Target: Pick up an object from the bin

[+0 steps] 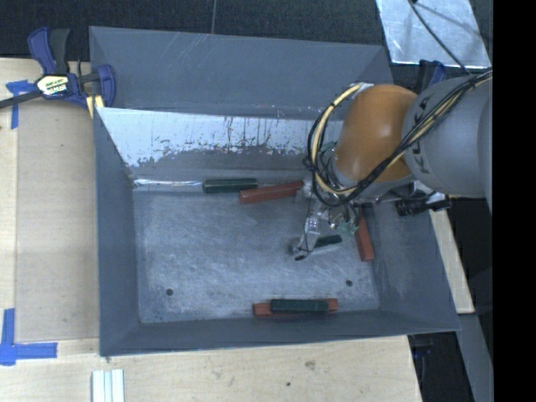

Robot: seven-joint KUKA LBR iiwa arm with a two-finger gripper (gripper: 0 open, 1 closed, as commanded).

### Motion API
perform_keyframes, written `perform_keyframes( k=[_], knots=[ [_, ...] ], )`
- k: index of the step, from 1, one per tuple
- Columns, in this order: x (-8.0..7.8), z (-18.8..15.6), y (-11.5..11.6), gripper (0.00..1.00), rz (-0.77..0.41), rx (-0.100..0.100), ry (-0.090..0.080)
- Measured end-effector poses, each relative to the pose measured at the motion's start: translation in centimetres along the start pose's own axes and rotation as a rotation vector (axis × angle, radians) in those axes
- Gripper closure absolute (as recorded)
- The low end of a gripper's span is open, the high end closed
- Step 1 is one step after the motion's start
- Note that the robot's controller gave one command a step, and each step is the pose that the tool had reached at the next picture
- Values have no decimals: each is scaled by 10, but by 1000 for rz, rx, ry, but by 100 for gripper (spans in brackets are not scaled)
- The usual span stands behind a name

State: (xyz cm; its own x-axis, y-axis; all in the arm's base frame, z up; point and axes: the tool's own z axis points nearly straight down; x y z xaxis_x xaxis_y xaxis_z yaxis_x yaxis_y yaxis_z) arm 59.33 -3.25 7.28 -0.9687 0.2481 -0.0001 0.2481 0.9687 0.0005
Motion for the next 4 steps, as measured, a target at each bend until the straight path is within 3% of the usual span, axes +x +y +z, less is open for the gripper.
perform_keyframes(
  k=[1,2,3,4],
  knots=[
    [19,1,-57,0,15,0,-5],
    [19,-26,-129,0,108,4,-7],
    [64,3,-101,0,-243,0,1],
    [63,2,-101,100,-241,0,-2]
  ],
)
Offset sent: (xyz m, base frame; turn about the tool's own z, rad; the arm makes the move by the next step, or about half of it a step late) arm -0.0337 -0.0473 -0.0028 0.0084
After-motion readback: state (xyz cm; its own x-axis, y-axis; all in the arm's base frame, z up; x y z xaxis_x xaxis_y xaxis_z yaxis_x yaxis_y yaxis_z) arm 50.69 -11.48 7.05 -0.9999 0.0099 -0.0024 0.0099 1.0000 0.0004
